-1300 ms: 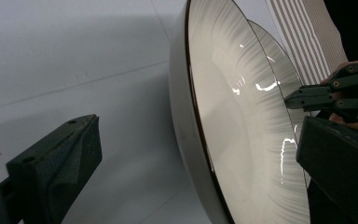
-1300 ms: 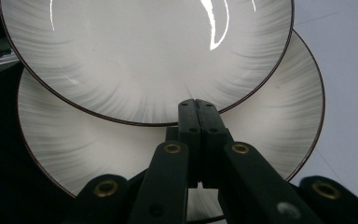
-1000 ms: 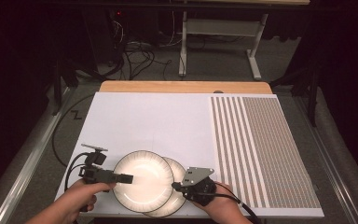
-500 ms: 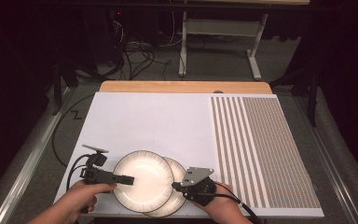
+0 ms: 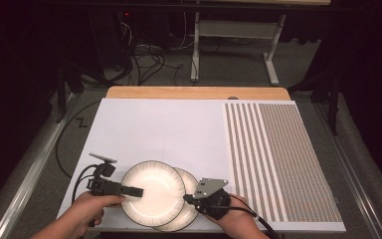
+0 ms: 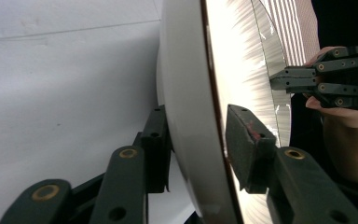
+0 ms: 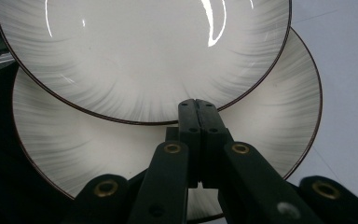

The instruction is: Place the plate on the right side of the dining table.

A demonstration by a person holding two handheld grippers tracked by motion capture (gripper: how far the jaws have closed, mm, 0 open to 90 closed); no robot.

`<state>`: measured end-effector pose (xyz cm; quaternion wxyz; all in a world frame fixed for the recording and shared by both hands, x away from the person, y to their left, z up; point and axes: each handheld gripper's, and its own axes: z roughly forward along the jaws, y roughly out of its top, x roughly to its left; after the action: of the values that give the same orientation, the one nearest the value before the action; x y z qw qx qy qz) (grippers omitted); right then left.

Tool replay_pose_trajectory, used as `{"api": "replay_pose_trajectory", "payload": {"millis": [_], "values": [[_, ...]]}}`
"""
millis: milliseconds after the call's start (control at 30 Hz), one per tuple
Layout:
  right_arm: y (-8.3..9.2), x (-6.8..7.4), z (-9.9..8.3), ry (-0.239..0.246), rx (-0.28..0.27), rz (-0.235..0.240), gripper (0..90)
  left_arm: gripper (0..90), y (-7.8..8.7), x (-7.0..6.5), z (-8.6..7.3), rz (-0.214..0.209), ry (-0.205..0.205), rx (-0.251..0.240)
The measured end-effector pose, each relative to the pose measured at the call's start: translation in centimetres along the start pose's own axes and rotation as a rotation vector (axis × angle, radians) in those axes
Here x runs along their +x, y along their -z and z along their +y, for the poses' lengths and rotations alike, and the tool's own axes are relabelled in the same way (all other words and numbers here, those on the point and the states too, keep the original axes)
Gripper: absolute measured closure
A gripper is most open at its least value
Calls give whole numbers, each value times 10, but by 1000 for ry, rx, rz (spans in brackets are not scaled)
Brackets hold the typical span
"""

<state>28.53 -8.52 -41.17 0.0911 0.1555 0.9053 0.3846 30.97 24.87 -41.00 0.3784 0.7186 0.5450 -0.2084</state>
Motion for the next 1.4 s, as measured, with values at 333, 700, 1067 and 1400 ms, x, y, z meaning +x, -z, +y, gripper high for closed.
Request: {"api": "replay_pose_trajectory", "payload": {"millis": [333, 700, 1067, 1400], "values": [[0, 0, 0, 2, 1, 1, 900, 668, 1, 1, 0, -2, 6, 4], [-1, 0, 0, 4, 10, -1, 900, 709, 5, 2, -2, -30, 0, -21], [0, 0, -1, 4, 6, -2, 900, 716, 4, 3, -3, -31, -3, -42], [10, -5, -2, -21, -38, -20, 900, 724, 5, 3, -3, -34, -15, -61]]}}
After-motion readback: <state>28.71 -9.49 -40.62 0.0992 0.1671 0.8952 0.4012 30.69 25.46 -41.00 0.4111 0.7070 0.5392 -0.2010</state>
